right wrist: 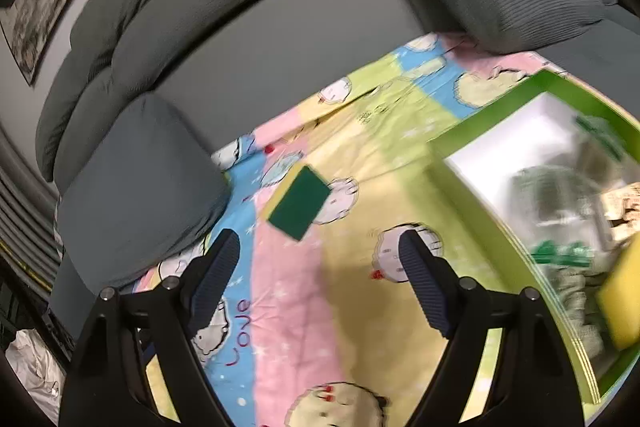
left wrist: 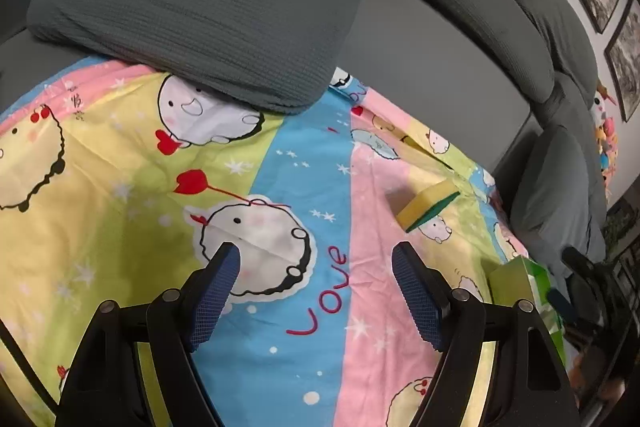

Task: Organize objects
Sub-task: 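Move the right gripper to the large yellow sponge on the blanket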

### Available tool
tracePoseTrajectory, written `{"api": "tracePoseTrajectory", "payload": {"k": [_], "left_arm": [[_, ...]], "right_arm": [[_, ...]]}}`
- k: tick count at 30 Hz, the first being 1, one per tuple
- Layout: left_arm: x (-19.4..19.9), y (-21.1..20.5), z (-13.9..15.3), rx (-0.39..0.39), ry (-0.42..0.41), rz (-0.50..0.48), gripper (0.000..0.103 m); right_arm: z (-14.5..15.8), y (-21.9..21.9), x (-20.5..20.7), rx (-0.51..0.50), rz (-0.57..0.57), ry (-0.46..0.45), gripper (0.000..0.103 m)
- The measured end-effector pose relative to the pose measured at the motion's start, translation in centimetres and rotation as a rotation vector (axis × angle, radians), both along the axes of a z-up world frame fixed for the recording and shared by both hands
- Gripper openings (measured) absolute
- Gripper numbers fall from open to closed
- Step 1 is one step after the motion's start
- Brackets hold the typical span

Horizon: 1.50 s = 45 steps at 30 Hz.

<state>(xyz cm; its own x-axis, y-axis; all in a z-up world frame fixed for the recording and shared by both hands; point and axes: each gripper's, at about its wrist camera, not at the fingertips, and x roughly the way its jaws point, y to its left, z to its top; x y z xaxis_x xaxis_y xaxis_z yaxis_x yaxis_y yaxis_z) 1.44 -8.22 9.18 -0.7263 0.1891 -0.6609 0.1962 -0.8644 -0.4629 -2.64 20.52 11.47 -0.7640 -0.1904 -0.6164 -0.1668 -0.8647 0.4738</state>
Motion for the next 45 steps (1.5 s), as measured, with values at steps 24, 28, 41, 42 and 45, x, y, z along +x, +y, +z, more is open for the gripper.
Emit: {"api": "tracePoseTrajectory", "payload": {"k": [24, 28, 41, 42, 45], "left_arm": [[-0.4, -3.3, 0.1, 0.060, -0.005, 0.029, 0.078], [-0.4, -3.2, 0.1, 0.054, -0.006, 0.031, 0.078], [-0.5, -3.3, -1.1, 0.071, -0.054, 0.033, 0.078], [-0.5, -3.2, -1.3, 0.068, -0.059, 0.027, 0.078], [-0.9, -2.1, -1.9, 0.057, -0.088, -0.022, 0.078]], "right_arm": [[-8.3, -5.9, -15.2, 0.092, -0.064, -0.261, 0.032], [-7.7, -5.0, -12.8, 0.011, -0.049, -0.225, 0.026], [-8.8, -9.7, -0.5, -0.192, 0.418, -0.301, 0.030], [-9.4, -10.0, -0.5, -0.105, 0.400, -0.339, 0.030], [-9.9, -9.3, -0.8, -0.021, 0.311, -0.380, 0.052]]}}
